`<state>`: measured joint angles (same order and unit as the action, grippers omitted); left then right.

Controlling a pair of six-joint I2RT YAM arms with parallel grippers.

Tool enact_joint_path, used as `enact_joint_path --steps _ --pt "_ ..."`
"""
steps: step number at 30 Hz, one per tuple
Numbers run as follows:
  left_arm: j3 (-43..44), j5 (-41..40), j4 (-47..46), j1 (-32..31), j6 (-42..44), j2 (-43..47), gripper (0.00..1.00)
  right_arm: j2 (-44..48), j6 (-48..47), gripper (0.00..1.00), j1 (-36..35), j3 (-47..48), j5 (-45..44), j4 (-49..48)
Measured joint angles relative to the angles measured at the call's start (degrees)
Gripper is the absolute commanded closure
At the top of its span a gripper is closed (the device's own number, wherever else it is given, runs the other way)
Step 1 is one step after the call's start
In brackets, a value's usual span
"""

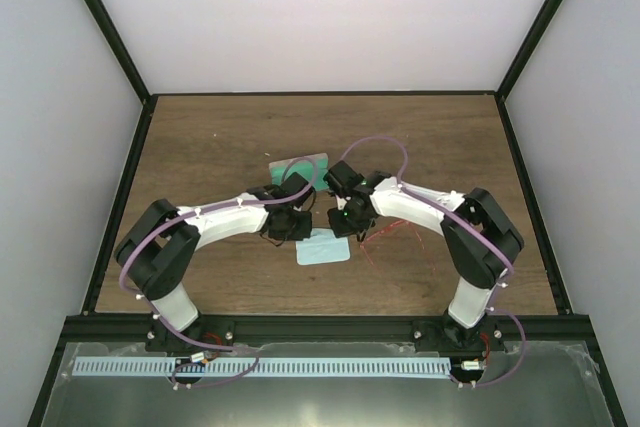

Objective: Organize the sunglasses
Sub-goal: Fold the glasses cleaning cloth at the center of the board.

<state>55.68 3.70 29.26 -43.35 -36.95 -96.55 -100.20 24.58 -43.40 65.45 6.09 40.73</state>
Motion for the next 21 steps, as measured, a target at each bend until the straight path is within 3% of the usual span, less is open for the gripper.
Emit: enact_joint_path --steps 21 --pt "2.43 -3.08 2.36 -0.2 -0.37 0.52 0.96 1.68 0.42 0.99 -0.04 -0.11 -1.09 0.28"
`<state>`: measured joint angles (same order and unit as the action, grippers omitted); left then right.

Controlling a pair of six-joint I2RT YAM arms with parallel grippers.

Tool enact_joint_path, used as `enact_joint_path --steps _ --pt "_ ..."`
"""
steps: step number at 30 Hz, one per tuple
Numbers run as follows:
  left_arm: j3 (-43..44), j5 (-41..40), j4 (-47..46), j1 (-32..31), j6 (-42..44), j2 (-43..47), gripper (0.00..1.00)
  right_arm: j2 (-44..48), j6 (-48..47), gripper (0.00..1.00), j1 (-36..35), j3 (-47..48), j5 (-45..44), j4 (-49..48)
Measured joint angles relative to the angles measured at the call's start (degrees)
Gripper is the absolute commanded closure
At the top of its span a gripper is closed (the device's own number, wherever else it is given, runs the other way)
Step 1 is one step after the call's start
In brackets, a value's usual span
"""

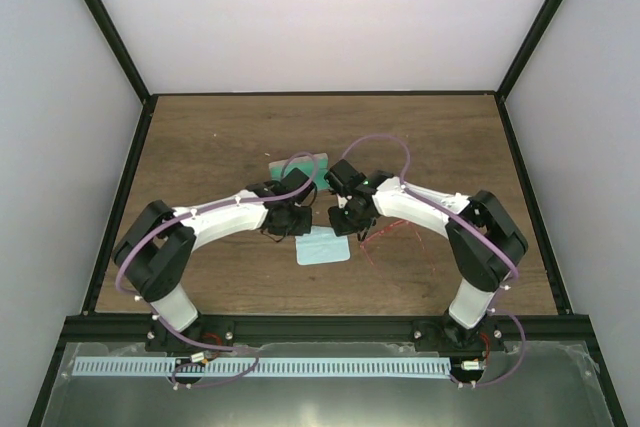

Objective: Organize the sunglasses
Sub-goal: Fold the glasses cleaning cloth at the center of the board.

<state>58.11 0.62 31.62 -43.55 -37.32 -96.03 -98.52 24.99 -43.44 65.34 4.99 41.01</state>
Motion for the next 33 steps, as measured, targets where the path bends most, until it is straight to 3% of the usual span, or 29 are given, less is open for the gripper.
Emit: enact_joint_path --steps 33 --pt "0.57 -0.04 0.55 -0.02 -0.72 2.01 0.96 2.64 0.37 0.99 0.0 -0.66 -0.59 0.83"
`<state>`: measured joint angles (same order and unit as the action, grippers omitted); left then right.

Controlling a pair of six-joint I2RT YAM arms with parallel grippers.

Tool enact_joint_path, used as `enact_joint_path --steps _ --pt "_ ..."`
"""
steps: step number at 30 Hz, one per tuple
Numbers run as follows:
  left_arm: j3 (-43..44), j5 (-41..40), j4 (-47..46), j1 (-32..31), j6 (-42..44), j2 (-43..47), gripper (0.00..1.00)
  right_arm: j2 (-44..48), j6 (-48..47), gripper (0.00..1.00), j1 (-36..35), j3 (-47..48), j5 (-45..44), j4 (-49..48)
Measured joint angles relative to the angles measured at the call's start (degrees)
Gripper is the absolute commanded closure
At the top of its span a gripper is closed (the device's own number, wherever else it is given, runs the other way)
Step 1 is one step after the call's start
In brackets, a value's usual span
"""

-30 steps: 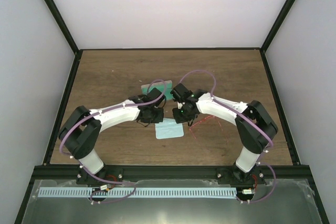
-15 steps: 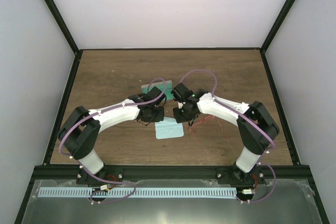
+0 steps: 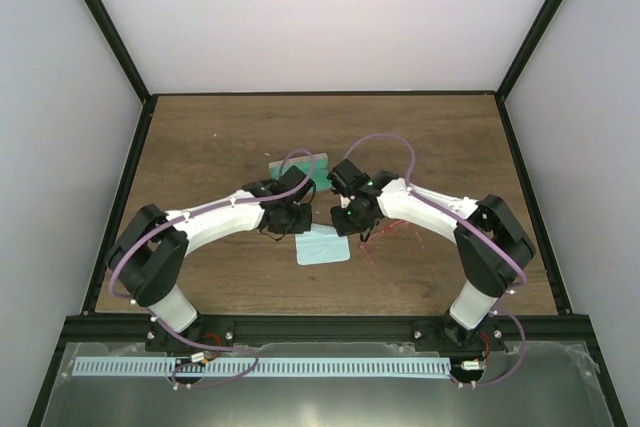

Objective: Organize the sunglasses
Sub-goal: Fold the glasses cleaning cloth at the center of the board.

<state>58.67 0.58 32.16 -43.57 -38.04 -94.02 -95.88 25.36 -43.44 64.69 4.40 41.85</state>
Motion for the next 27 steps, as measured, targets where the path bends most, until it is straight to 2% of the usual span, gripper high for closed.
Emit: enact_joint_path --steps 27 --pt "-4.33 2.78 -0.83 -2.12 -0.74 1.31 0.96 0.15 0.04 0.99 -1.03 -3.54 2.1 -0.48"
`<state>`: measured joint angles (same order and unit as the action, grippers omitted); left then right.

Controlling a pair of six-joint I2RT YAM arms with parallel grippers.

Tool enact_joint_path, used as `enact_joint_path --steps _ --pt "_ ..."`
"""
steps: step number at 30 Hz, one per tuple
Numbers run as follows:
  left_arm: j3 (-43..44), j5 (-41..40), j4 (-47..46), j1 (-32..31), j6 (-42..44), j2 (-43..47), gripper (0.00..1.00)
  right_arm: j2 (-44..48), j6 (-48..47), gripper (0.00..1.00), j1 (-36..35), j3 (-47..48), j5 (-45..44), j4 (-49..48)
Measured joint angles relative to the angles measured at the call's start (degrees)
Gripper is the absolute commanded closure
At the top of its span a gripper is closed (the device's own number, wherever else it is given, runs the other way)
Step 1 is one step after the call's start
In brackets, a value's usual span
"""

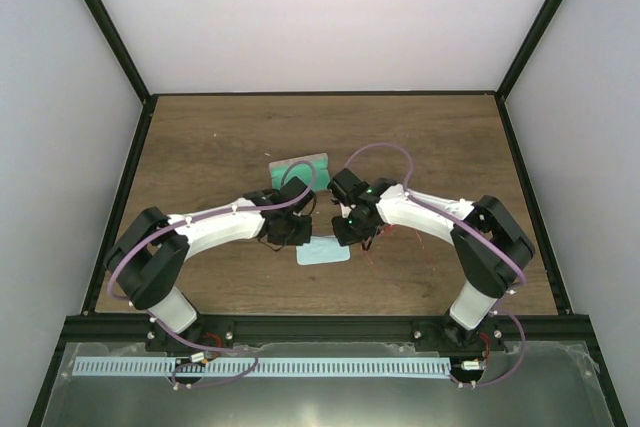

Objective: Organize the sunglasses
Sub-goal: Fold the glasses cleaning cloth at the center of the board.

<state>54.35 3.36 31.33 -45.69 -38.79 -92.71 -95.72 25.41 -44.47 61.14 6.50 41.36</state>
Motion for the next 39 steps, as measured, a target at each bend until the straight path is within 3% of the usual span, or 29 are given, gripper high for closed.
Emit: enact_joint_path --steps 39 --pt "-1.95 2.49 -0.81 -1.25 0.15 -1.64 0.96 -0.22 0.2 0.99 -0.46 -3.41 0.98 -0.74"
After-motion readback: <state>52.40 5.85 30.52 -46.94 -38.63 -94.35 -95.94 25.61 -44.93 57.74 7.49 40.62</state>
